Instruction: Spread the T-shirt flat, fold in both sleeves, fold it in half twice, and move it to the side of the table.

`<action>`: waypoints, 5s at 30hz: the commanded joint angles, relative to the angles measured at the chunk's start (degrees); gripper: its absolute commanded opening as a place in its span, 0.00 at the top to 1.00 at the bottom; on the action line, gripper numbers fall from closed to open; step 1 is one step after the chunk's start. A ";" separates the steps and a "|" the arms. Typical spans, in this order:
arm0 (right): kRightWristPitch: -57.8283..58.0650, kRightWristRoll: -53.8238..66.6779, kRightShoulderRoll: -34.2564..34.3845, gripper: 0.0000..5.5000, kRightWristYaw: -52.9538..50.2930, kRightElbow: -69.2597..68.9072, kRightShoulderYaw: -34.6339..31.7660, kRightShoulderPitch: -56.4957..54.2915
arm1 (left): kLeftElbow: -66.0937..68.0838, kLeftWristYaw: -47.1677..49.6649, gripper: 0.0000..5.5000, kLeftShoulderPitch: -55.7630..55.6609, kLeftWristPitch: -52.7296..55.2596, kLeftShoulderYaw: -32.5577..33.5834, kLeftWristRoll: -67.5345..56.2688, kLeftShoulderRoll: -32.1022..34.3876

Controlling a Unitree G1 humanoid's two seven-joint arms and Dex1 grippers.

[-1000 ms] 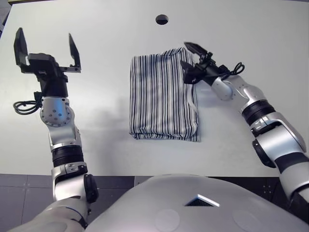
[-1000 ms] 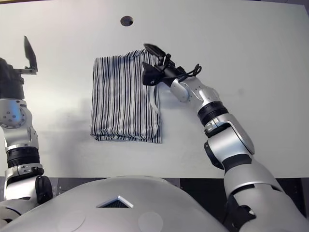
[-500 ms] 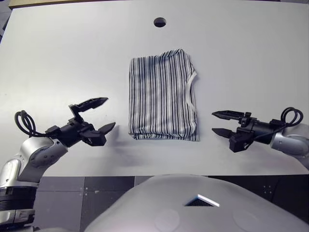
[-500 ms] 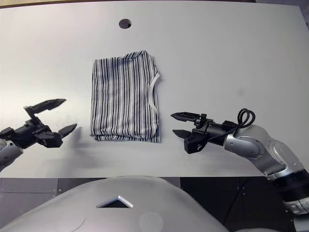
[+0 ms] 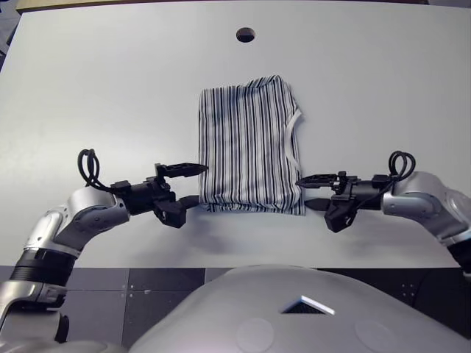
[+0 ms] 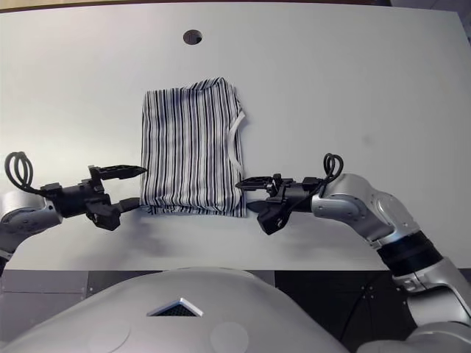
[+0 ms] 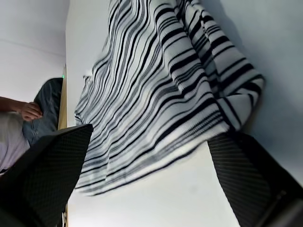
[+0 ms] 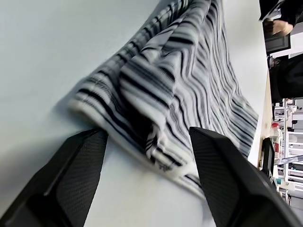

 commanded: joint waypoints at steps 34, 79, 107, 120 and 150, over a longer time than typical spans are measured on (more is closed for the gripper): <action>2.08 23.08 -0.90 0.98 8.29 -0.95 -0.27 7.45 | -3.84 -8.79 0.98 9.14 0.95 -10.47 -22.55 5.35; 13.30 16.13 39.91 0.66 -19.40 64.50 -16.87 -35.71 | 35.26 1.00 0.68 -31.49 35.97 6.54 -25.03 -29.25; 35.14 20.74 57.70 0.35 -21.60 81.27 -24.10 -46.98 | 36.38 -2.72 0.33 -27.59 34.78 30.85 -49.60 -40.34; 41.44 34.10 30.99 0.35 -48.64 81.77 -49.53 -37.10 | 22.30 7.10 0.33 -23.42 41.00 39.82 -57.62 -42.12; -2.86 8.09 50.07 0.35 -58.11 58.24 -26.23 -25.79 | 26.37 40.46 0.19 -21.19 10.53 20.85 -12.69 -51.44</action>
